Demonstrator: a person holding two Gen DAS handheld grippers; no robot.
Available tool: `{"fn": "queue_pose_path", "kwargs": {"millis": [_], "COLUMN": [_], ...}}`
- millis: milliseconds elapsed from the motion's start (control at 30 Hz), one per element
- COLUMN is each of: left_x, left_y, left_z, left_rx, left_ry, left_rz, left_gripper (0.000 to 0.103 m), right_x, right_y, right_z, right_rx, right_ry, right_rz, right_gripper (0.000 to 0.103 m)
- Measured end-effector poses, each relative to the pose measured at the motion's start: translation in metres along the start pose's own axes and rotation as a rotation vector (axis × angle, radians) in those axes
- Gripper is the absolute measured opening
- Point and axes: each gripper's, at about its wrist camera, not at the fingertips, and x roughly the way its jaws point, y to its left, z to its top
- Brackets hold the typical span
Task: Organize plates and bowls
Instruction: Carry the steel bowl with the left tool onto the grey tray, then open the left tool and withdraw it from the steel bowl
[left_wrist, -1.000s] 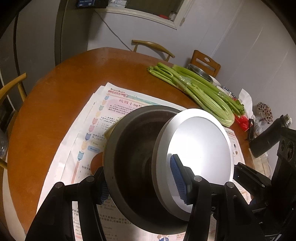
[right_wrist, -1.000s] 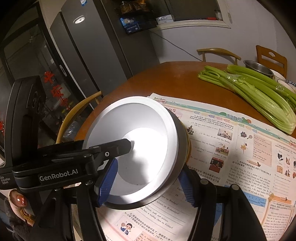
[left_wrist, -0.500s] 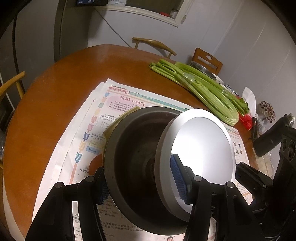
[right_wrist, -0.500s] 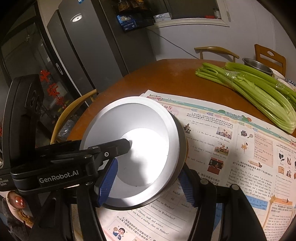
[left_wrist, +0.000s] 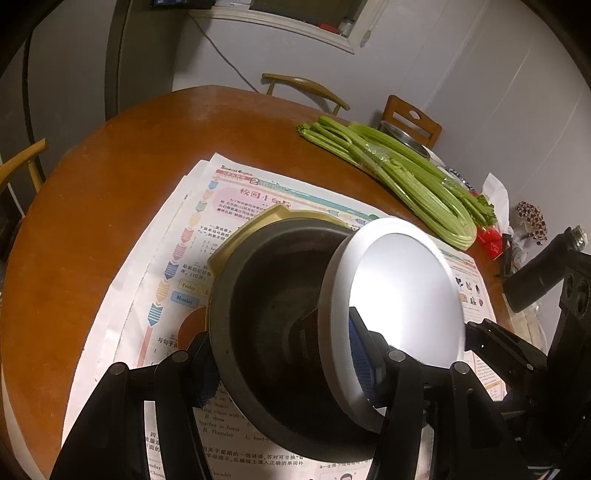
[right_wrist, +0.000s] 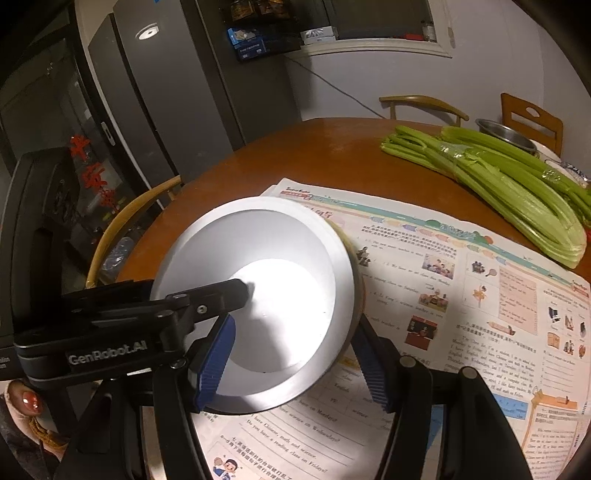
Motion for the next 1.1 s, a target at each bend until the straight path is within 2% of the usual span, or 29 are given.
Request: {"fn": "queue_pose_path", "kwargs": {"millis": [200, 667, 967, 1100], "left_x": [-0.007, -0.029, -0.055, -0.063], "left_y": [0.000, 0.002, 0.002, -0.001], "left_z": [0.000, -0.003, -0.007, -0.011], "left_rx": [0.007, 0.015, -0.003, 0.000], "left_ry": [-0.014, -0.068, -0.123, -0.149], "left_rz": [0.017, 0.087, 0.089, 0.129], "left_gripper": [0.060, 0.060, 0.062, 0.063], "right_x": [-0.005, -0.011, -0.022, -0.030], "right_y": [0.000, -0.002, 0.001, 0.003], "right_z": [0.001, -0.001, -0.001, -0.001], "right_rx": [-0.018, -0.004, -0.004, -0.009], "right_ry": [-0.026, -0.040, -0.075, -0.096], "right_rz": [-0.053, -0.059, -0.045, -0.046], "right_gripper": [0.065, 0.065, 0.065, 0.065]}}
